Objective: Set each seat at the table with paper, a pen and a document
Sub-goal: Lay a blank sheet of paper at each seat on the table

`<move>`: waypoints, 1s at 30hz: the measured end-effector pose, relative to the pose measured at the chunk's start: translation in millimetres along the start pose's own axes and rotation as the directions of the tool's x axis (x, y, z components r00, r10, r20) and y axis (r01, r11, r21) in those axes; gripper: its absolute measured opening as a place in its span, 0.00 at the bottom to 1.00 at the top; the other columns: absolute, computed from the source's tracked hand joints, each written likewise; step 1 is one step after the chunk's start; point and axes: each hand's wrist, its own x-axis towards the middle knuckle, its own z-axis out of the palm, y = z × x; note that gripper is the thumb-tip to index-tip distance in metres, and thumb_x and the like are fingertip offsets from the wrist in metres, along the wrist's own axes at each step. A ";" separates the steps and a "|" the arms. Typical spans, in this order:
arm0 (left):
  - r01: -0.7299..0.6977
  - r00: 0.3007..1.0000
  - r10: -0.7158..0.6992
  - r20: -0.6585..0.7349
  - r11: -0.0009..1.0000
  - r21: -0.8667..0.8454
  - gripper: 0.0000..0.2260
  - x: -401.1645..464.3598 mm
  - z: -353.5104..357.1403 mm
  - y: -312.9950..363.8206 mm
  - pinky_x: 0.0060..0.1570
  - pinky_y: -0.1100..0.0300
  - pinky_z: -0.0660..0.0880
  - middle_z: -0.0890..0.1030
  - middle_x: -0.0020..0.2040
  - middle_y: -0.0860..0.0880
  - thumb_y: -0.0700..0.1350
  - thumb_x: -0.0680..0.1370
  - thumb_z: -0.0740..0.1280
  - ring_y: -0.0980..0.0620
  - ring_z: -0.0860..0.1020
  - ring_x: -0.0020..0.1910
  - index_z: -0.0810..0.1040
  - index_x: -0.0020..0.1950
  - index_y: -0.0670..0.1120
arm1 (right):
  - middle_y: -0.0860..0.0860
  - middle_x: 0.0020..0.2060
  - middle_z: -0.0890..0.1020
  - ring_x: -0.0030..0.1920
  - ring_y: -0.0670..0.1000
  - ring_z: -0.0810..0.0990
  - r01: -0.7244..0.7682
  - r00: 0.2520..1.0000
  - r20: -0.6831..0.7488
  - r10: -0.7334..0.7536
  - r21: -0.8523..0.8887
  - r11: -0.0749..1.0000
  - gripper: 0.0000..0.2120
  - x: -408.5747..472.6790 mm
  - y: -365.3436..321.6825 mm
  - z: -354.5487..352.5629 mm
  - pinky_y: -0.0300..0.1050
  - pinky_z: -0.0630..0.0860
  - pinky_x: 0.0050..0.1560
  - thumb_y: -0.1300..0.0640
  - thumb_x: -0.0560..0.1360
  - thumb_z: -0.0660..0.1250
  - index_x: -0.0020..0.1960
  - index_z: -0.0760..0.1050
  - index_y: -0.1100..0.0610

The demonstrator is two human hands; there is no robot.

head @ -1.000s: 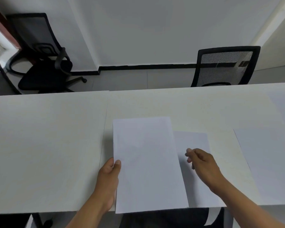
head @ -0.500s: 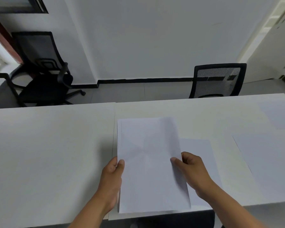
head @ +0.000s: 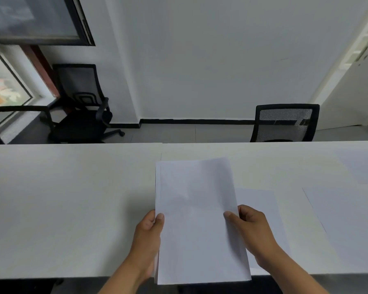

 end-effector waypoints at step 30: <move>-0.004 1.000 0.004 0.007 0.999 0.036 0.14 -33.4 -127.3 15.6 0.56 0.51 0.83 0.90 0.57 0.48 0.44 0.91 0.59 0.47 0.89 0.56 0.85 0.63 0.47 | 0.67 0.46 0.80 0.39 0.53 0.78 0.007 1.000 0.029 -0.008 0.036 0.999 0.21 -57.8 -1.0 111.7 0.51 0.72 0.43 0.49 0.79 0.74 0.47 0.75 0.69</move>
